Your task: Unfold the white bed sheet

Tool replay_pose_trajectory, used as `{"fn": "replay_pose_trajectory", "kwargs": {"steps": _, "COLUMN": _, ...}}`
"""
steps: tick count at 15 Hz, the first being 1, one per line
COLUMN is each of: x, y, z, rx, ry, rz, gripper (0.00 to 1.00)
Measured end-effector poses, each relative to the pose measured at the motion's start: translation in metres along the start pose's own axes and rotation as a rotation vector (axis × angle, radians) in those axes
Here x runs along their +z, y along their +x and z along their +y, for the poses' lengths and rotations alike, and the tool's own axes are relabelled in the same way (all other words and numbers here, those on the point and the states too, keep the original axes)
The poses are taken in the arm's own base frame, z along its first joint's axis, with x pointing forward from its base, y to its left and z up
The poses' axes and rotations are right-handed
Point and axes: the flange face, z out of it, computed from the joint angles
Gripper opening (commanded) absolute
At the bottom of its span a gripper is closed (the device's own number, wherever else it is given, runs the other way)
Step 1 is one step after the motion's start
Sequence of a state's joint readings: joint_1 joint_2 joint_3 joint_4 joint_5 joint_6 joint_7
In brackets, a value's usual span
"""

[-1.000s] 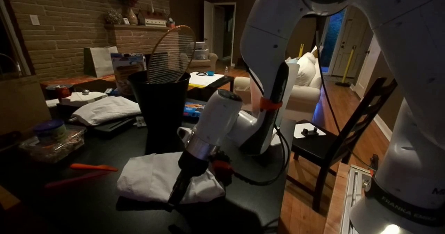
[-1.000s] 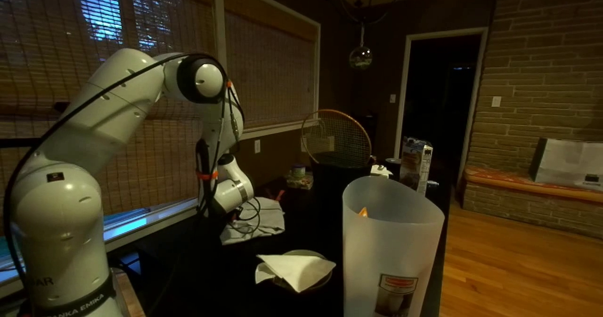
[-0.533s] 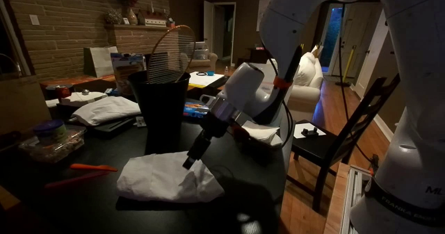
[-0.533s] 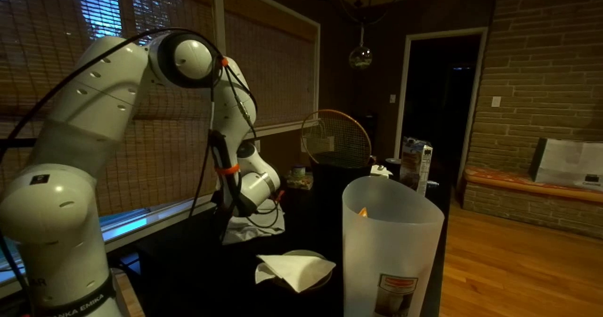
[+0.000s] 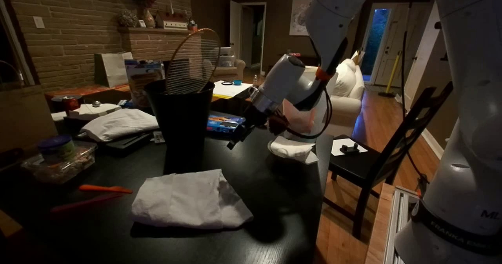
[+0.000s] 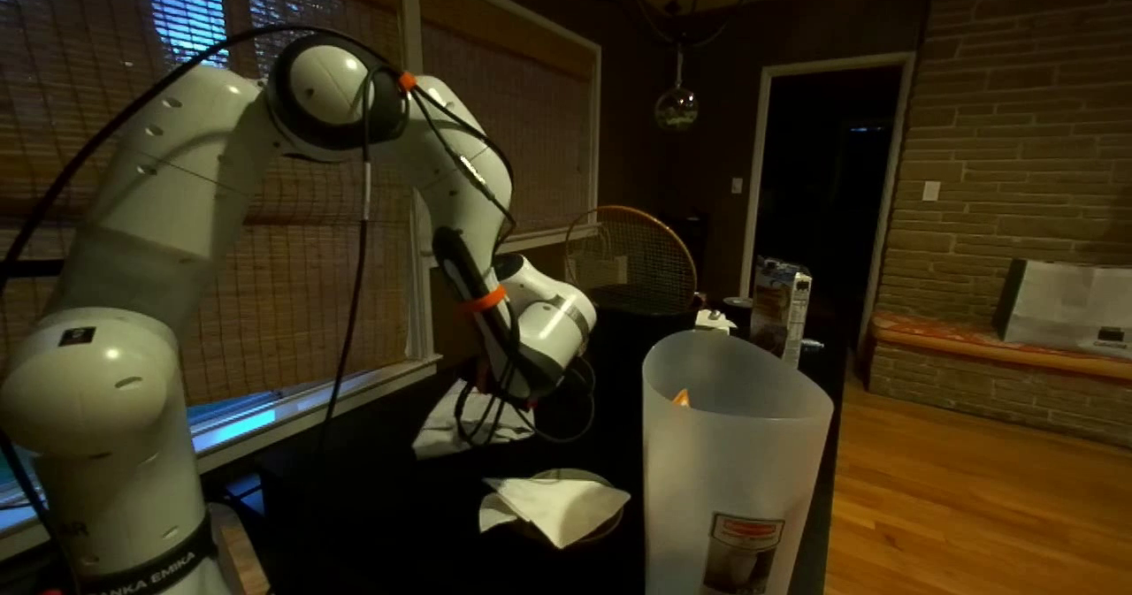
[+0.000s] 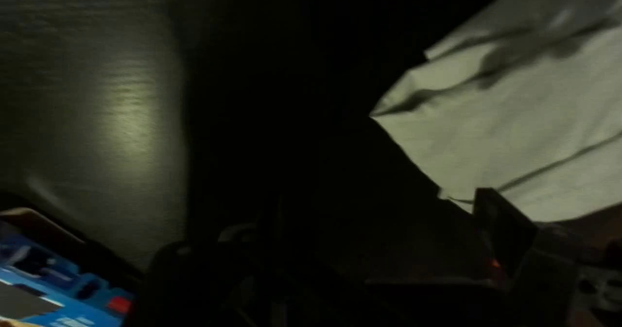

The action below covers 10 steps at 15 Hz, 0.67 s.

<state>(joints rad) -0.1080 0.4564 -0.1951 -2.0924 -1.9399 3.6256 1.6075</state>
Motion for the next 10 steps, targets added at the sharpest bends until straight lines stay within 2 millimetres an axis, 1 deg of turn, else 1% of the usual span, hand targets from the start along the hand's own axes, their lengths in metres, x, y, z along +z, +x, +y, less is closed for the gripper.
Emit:
{"fn": "replay_pose_trajectory", "kwargs": {"steps": 2, "x": 0.006, "y": -0.015, "z": 0.026, "rx": 0.037, "ry": -0.086, "rz": -0.061, "gripper": 1.0}}
{"fn": "replay_pose_trajectory", "kwargs": {"steps": 3, "x": 0.009, "y": -0.024, "z": 0.035, "rx": 0.048, "ry": -0.122, "rz": -0.1, "gripper": 1.0}}
{"fn": "replay_pose_trajectory", "kwargs": {"steps": 4, "x": 0.011, "y": -0.032, "z": 0.042, "rx": 0.054, "ry": -0.151, "rz": -0.141, "gripper": 1.0}}
{"fn": "replay_pose_trajectory", "kwargs": {"steps": 6, "x": 0.009, "y": -0.042, "z": 0.047, "rx": 0.058, "ry": -0.173, "rz": -0.237, "gripper": 1.0}}
{"fn": "replay_pose_trajectory", "kwargs": {"steps": 8, "x": -0.001, "y": -0.038, "z": 0.044, "rx": 0.058, "ry": -0.188, "rz": -0.331, "gripper": 1.0}}
{"fn": "replay_pose_trajectory", "kwargs": {"steps": 9, "x": -0.01, "y": -0.029, "z": 0.038, "rx": 0.043, "ry": -0.186, "rz": -0.379, "gripper": 1.0}}
{"fn": "replay_pose_trajectory", "kwargs": {"steps": 10, "x": -0.018, "y": -0.017, "z": 0.027, "rx": 0.012, "ry": -0.166, "rz": -0.414, "gripper": 1.0}}
